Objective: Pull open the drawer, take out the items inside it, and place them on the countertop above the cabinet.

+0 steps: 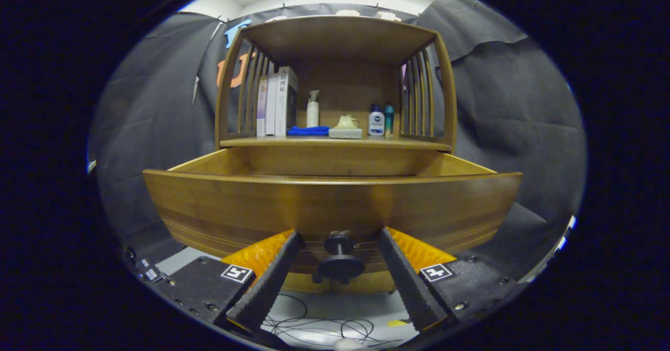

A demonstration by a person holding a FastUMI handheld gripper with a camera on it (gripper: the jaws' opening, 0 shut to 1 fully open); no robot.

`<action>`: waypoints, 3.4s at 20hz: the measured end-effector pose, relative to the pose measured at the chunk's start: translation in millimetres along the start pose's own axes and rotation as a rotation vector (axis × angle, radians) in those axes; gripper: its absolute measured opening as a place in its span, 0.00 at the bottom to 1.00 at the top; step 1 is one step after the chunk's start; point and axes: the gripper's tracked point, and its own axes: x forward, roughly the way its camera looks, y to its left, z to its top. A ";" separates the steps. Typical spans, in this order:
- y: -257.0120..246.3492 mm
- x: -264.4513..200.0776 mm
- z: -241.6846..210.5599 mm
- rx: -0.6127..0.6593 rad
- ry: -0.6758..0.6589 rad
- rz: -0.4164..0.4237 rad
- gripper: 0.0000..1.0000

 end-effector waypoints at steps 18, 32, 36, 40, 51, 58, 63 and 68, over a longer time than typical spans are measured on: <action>9.2 52.7 21.8 -0.017 -0.017 -0.030 1.00; 16.2 92.0 34.5 -0.019 -0.025 -0.051 1.00; 21.3 134.8 43.1 -0.019 -0.021 -0.052 1.00; 21.0 147.9 46.2 -0.007 -0.008 -0.050 1.00; 21.7 184.8 51.5 0.003 0.006 -0.036 1.00; 22.7 180.2 53.8 0.006 0.044 -0.003 1.00; 0.9 114.7 86.1 -0.011 -0.030 0.002 1.00; -26.0 8.2 107.0 0.069 -0.120 -0.006 0.99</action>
